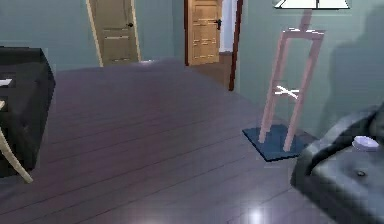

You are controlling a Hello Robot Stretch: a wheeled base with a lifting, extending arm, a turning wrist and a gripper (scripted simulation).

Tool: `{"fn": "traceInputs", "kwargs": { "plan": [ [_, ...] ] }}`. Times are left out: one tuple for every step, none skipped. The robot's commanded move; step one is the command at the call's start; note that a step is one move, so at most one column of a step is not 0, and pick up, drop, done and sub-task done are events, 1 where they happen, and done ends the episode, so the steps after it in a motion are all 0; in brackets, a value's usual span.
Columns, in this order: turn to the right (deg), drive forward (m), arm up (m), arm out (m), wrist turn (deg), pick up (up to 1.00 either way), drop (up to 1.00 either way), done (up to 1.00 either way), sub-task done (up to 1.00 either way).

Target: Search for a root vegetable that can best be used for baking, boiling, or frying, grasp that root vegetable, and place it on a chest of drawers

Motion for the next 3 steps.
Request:
{"fn": "traceInputs", "kwargs": {
  "plan": [
    [0.0,1.0,0.0,0.0,0.0,0.0,0.0,0.0,0.0],
    [0.0,1.0,0.0,0.0,0.0,0.0,0.0,0.0,0.0],
    [0.0,1.0,0.0,0.0,0.0,0.0,0.0,0.0,0.0]
  ]
}}
